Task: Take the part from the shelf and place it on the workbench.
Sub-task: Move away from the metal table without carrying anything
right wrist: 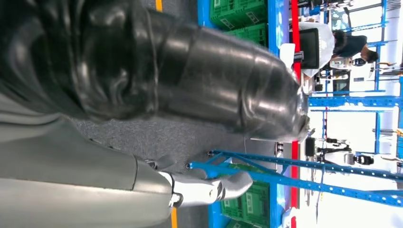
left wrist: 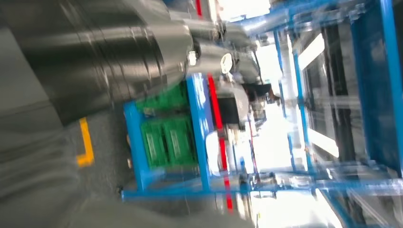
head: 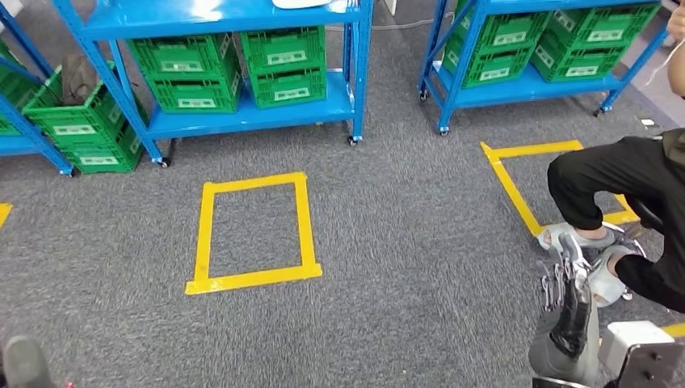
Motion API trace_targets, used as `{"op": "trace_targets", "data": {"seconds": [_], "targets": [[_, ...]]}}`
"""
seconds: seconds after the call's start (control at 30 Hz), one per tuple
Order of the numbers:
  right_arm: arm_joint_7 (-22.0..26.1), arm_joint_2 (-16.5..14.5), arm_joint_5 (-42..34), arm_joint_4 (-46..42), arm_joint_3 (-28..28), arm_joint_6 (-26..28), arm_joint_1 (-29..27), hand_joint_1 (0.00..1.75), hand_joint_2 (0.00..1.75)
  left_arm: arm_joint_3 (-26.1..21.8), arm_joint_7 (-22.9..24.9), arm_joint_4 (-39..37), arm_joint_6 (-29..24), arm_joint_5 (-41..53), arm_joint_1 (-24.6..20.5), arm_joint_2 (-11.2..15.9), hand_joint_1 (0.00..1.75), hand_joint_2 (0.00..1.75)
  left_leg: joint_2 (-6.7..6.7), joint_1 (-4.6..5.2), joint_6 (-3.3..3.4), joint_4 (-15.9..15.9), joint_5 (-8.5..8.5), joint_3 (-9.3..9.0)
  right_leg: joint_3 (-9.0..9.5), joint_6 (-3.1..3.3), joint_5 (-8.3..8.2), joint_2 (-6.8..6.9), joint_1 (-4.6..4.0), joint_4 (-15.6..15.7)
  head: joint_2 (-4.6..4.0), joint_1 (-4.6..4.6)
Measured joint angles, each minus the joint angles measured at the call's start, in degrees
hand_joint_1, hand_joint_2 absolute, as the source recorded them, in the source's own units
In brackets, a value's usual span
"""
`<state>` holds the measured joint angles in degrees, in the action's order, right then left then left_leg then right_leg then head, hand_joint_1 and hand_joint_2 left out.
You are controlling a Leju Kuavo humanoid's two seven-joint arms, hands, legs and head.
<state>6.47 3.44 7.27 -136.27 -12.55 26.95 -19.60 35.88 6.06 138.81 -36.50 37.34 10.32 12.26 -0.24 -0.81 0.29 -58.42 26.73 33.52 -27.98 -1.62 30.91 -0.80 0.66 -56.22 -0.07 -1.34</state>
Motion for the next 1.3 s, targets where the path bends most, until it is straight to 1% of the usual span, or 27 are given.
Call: {"op": "trace_targets", "data": {"seconds": [0.07, 0.13, 0.17, 0.23, 0.27, 0.3, 0.33, 0.37, 0.4, 0.43, 0.47, 0.5, 0.53, 0.6, 0.63, 0.67, 0.77, 0.8, 0.83, 0.9, 0.97, 1.03, 1.13, 1.17, 1.2, 1.27, 1.3], "targets": [[0.02, 0.01, -0.03, 0.01, -0.01, 0.00, 0.06, 0.00, 0.00, -0.01, 0.06, 0.09, 0.00, 0.01, 0.05, -0.01, 0.00, 0.00, -0.05, 0.05, 0.69, 0.25, 0.35, -0.34, 0.12, -0.66, 0.29, 0.00, 0.12, 0.00, 0.00, 0.17], [0.03, 0.04, -0.04, 0.00, -0.02, 0.00, 0.10, 0.00, 0.00, -0.02, 0.04, 0.13, 0.01, 0.01, 0.02, -0.02, 0.00, 0.00, -0.02, -0.09, 1.38, 0.48, 0.59, -0.75, -0.76, -1.17, 1.55, 0.16, 0.21, -2.40, 0.00, 0.65], [0.04, 0.06, -0.03, 0.00, -0.02, 0.00, 0.11, 0.00, 0.00, -0.02, 0.03, 0.13, 0.02, -0.01, 0.02, -0.02, 0.00, 0.00, 0.05, -0.13, 1.69, 0.59, 0.76, -1.02, -2.27, -1.34, 2.84, 0.24, 0.24, -5.37, 0.00, 1.03], [0.04, 0.09, -0.03, 0.01, -0.03, 0.00, 0.07, 0.00, 0.00, -0.02, 0.02, 0.13, 0.01, -0.08, 0.03, -0.02, 0.00, 0.00, 0.16, 0.13, 2.14, 0.61, 1.27, -1.45, -7.08, -1.43, 5.67, 0.30, 0.20, -13.35, 0.00, 1.81], [0.04, 0.10, -0.03, 0.02, -0.04, 0.00, 0.02, 0.00, 0.00, -0.02, 0.02, 0.13, 0.01, -0.14, 0.04, -0.02, 0.00, 0.00, 0.18, 0.31, 2.27, 0.61, 1.56, -1.73, -9.23, -1.34, 6.12, 0.30, 0.14, -16.29, 0.00, 2.04], [0.04, 0.10, -0.04, 0.02, -0.04, 0.00, -0.03, 0.00, 0.00, -0.02, 0.02, 0.13, 0.00, -0.19, 0.04, -0.02, 0.00, 0.00, 0.15, 0.52, 2.36, 0.61, 1.91, -2.14, -10.50, -1.12, 5.35, 0.30, 0.04, -17.29, 0.00, 2.25], [0.04, 0.10, -0.04, 0.02, -0.04, 0.00, -0.04, 0.00, 0.00, -0.02, 0.02, 0.13, 0.00, -0.23, 0.05, -0.02, 0.00, 0.00, 0.11, 0.74, 2.44, 0.61, 2.28, -2.69, -10.67, -0.73, 3.42, 0.30, -0.13, -16.07, 0.00, 2.45], [0.04, 0.10, -0.04, 0.02, -0.04, 0.00, -0.03, 0.00, 0.00, -0.02, 0.01, 0.13, 0.00, -0.27, 0.04, -0.02, 0.00, 0.00, 0.08, 0.97, 2.51, 0.62, 2.69, -3.33, -9.83, -0.10, 0.60, 0.30, -0.41, -12.81, 0.00, 2.68], [0.04, 0.10, -0.04, 0.02, -0.04, 0.00, 0.00, 0.00, 0.00, -0.02, -0.01, 0.13, 0.00, -0.29, 0.05, -0.02, 0.00, 0.00, 0.06, 1.07, 2.55, 0.68, 3.09, -3.69, -8.51, 0.77, -1.80, 0.39, -0.79, -9.03, 0.00, 2.81], [0.03, 0.10, -0.04, 0.02, -0.05, 0.00, 0.01, 0.00, 0.00, -0.02, -0.03, 0.13, 0.00, -0.31, 0.04, -0.02, 0.00, 0.00, 0.07, 1.21, 2.46, 0.72, 3.45, -3.93, -7.19, 1.65, -3.34, 0.61, -1.20, -5.72, 0.00, 2.69], [0.07, 0.11, -0.04, 0.01, -0.05, 0.00, 0.03, 0.00, 0.00, -0.02, -0.03, 0.14, 0.00, -0.34, 0.04, -0.02, 0.00, 0.00, 0.11, 1.13, 2.29, 0.78, 3.67, -4.01, -6.15, 2.30, -4.08, 0.79, -1.61, -3.50, 0.00, 2.66], [0.11, 0.13, -0.04, -0.01, -0.06, 0.00, 0.05, 0.00, 0.00, -0.02, -0.04, 0.14, 0.00, -0.36, 0.03, -0.02, 0.00, 0.00, 0.16, 0.99, 2.04, 0.86, 3.79, -3.96, -5.62, 2.74, -4.02, 0.92, -1.95, -2.58, 0.00, 2.61], [0.15, 0.16, -0.04, -0.03, -0.07, 0.00, 0.02, 0.00, 0.00, -0.03, -0.03, 0.16, 0.00, -0.38, 0.01, -0.02, 0.00, 0.00, 0.24, 0.92, 1.74, 0.98, 3.84, -4.17, -5.35, 2.87, -4.01, 0.93, -2.16, -2.09, 0.00, 2.63], [0.20, 0.21, -0.04, -0.08, -0.11, -0.01, -0.04, 0.00, 0.00, -0.03, -0.07, 0.26, -0.01, -0.38, -0.01, -0.02, 0.00, 0.00, 0.31, 0.89, 1.25, 1.01, 4.07, -4.52, -4.39, 2.72, -4.34, 0.74, -1.88, -0.71, 0.00, 3.01], [0.20, 0.22, -0.04, -0.10, -0.16, -0.01, -0.05, 0.00, 0.00, -0.03, -0.09, 0.32, -0.01, -0.36, -0.04, -0.01, 0.00, 0.00, 0.31, 0.94, 0.99, 0.08, 4.55, -4.21, -3.68, 2.66, -4.43, 0.72, -1.57, 0.08, 0.00, 2.92], [0.21, 0.21, -0.04, -0.11, -0.23, 0.00, 0.01, 0.00, 0.00, -0.02, -0.10, 0.37, -0.02, -0.35, -0.02, -0.01, 0.00, 0.00, 0.26, 0.92, 0.73, -2.05, 5.43, -3.11, -2.97, 2.59, -4.46, 0.72, -1.22, 0.79, 0.00, 2.69], [0.20, 0.23, -0.04, -0.04, -0.36, 0.00, 0.09, 0.00, 0.00, -0.01, -0.07, 0.37, -0.02, -0.43, 0.04, 0.00, 0.00, 0.00, 0.23, 0.19, -0.04, -12.80, 8.41, 3.84, -1.99, 2.52, -3.76, 0.70, -0.78, 1.15, 0.00, 1.68], [0.19, 0.23, -0.04, 0.00, -0.39, 0.00, 0.06, 0.00, 0.00, 0.00, -0.05, 0.37, -0.03, -0.55, 0.05, 0.00, 0.00, 0.00, 0.24, -0.09, -0.26, -14.52, 8.11, 5.51, -1.68, 2.32, -3.40, 0.65, -0.64, 1.11, 0.00, 1.48], [0.18, 0.23, -0.04, 0.02, -0.42, 0.00, 0.04, 0.00, 0.00, 0.00, -0.04, 0.36, -0.04, -0.73, 0.05, 0.01, 0.00, 0.00, 0.25, -0.33, -0.48, -13.97, 6.70, 5.96, -1.26, 2.04, -3.01, 0.58, -0.45, 1.05, 0.00, 1.33], [0.14, 0.23, -0.04, 0.04, -0.45, 0.00, 0.05, 0.00, 0.00, 0.01, -0.04, 0.34, -0.08, -1.18, 0.04, 0.02, 0.00, 0.00, 0.26, -0.80, -1.06, -7.25, 2.01, 3.62, -0.49, 1.25, -2.00, 0.43, 0.00, 0.70, 0.00, 0.98], [0.09, 0.23, 0.01, 0.03, -0.46, 0.00, 0.07, 0.00, 0.00, 0.00, -0.08, 0.32, -0.10, -1.62, 0.03, 0.01, 0.00, 0.00, 0.12, -0.91, -1.27, -1.07, 0.06, 0.45, -0.20, 0.28, -0.64, 0.25, 0.15, 0.15, 0.00, 0.41], [0.04, 0.24, 0.12, 0.02, -0.51, 0.00, 0.13, 0.00, 0.00, -0.01, -0.22, 0.31, -0.09, -2.21, 0.02, 0.00, 0.00, 0.00, -0.06, -0.65, -0.64, 0.13, 0.83, -0.69, -0.10, -0.44, 0.21, 0.13, 0.14, 0.00, 0.00, 0.42], [-0.06, 0.27, 0.30, 0.01, -0.62, -0.01, 0.17, 0.00, 0.00, -0.02, -0.72, 0.31, -0.10, -2.91, 0.02, 0.01, 0.00, 0.00, -0.10, -0.66, 0.68, 0.14, 1.03, -1.11, -0.17, -1.32, 1.03, 0.25, 0.42, -1.17, 0.00, 1.16], [-0.09, 0.29, 0.36, 0.01, -0.63, -0.01, 0.19, 0.00, 0.00, -0.03, -0.83, 0.31, -0.10, -2.94, 0.01, 0.01, 0.00, 0.00, -0.08, -0.71, 1.02, 0.20, 1.15, -1.35, -1.16, -1.54, 2.07, 0.32, 0.47, -3.30, 0.00, 1.49], [-0.10, 0.30, 0.42, 0.01, -0.64, -0.02, 0.22, 0.00, 0.00, -0.03, -0.87, 0.31, -0.10, -2.88, 0.01, 0.01, 0.00, 0.00, -0.04, -0.66, 1.28, 0.22, 1.32, -1.56, -2.97, -1.65, 3.48, 0.39, 0.49, -6.62, 0.00, 1.89], [-0.14, 0.31, 0.50, 0.02, -0.65, -0.02, 0.18, 0.00, 0.00, -0.04, -0.83, 0.31, -0.07, -2.62, 0.02, 0.00, 0.00, 0.00, 0.00, -0.39, 1.61, 0.21, 1.80, -1.90, -8.05, -1.64, 5.98, 0.42, 0.47, -14.53, 0.00, 2.58], [-0.16, 0.31, 0.52, 0.02, -0.66, -0.02, 0.16, 0.00, 0.00, -0.04, -0.78, 0.31, -0.05, -2.48, 0.02, 0.00, 0.00, 0.00, -0.03, -0.22, 1.69, 0.21, 2.09, -2.17, -9.96, -1.50, 5.95, 0.42, 0.43, -16.83, 0.00, 2.80]]}}
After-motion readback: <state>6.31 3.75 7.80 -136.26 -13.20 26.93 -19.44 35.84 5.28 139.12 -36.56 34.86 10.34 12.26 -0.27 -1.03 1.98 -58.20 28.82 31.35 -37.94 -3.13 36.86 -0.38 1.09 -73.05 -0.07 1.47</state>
